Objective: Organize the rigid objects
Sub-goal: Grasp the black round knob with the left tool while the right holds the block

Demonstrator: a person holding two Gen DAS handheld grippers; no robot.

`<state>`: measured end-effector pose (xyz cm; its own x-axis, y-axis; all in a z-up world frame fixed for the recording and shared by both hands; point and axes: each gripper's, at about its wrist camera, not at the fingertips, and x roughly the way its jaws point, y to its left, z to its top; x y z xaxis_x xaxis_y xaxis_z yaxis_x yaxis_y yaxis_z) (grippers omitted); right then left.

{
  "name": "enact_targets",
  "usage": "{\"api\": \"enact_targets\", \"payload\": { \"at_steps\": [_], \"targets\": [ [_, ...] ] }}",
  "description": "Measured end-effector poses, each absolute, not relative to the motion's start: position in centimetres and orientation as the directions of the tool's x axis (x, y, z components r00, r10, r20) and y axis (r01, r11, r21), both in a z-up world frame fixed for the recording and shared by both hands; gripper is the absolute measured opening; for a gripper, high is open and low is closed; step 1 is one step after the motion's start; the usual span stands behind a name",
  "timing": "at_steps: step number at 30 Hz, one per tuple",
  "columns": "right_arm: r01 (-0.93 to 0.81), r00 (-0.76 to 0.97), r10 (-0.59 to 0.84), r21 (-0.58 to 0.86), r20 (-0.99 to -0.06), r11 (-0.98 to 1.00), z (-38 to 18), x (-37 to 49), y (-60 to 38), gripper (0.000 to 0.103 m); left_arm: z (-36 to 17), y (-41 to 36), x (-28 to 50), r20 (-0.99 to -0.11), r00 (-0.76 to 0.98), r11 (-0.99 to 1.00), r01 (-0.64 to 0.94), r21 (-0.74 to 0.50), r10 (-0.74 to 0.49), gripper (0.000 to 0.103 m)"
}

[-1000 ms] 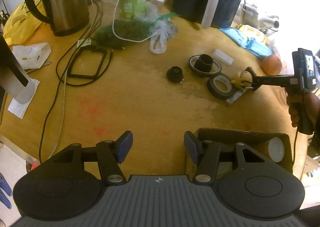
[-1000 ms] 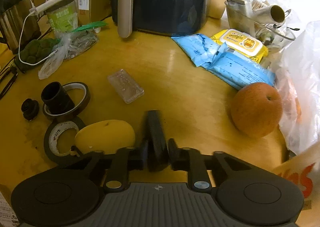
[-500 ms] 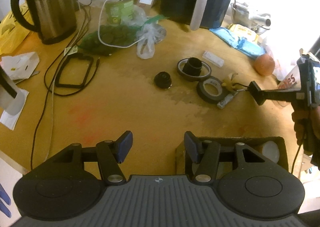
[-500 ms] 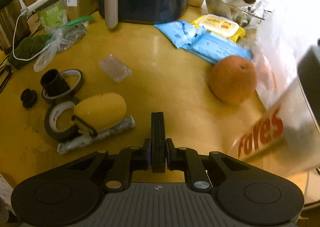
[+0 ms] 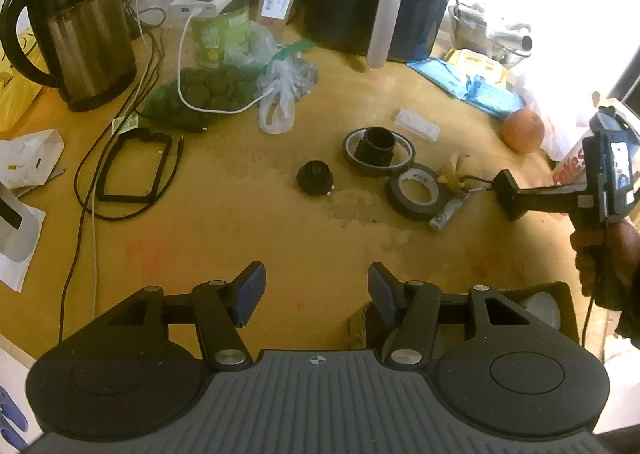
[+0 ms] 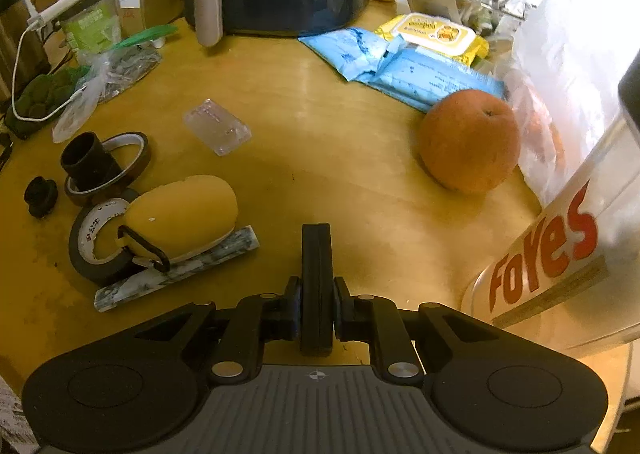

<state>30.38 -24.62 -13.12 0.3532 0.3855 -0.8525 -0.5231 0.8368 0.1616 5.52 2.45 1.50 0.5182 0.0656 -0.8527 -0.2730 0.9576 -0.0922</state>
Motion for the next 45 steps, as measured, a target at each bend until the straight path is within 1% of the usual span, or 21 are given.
{"api": "enact_targets", "payload": {
  "at_steps": [6, 15, 28, 36, 45],
  "targets": [
    [-0.494, 0.341, 0.399, 0.199, -0.851, 0.847, -13.1, 30.4, -25.1, 0.017, 1.5, 2.7, 6.7, -0.846, 0.528, 0.964, -0.254, -0.084, 0.066, 0.056],
    [-0.47, 0.38, 0.428, 0.227, -0.82, 0.853, -11.0, 29.0, -27.2, 0.017, 0.2, 3.3, 9.1, -0.841, 0.537, 0.974, -0.219, -0.058, 0.071, 0.056],
    [-0.439, 0.433, 0.448, 0.252, -0.782, 0.863, -8.1, 25.6, -30.4, 0.018, -2.8, 3.6, 12.4, -0.825, 0.56, 0.99, -0.138, -0.002, 0.076, 0.056],
    [-0.399, 0.437, 0.457, 0.289, -0.774, 0.87, -7.2, 23.1, -32.3, 0.018, -5.3, 4.0, 14.9, -0.831, 0.551, 0.995, -0.097, 0.025, 0.075, 0.056],
    [-0.368, 0.458, 0.458, 0.306, -0.762, 0.878, -6.3, 21.5, -34.1, 0.018, -7.8, 4.6, 17.5, -0.85, 0.525, 0.997, -0.079, 0.01, 0.05, 0.055]
  ]
}}
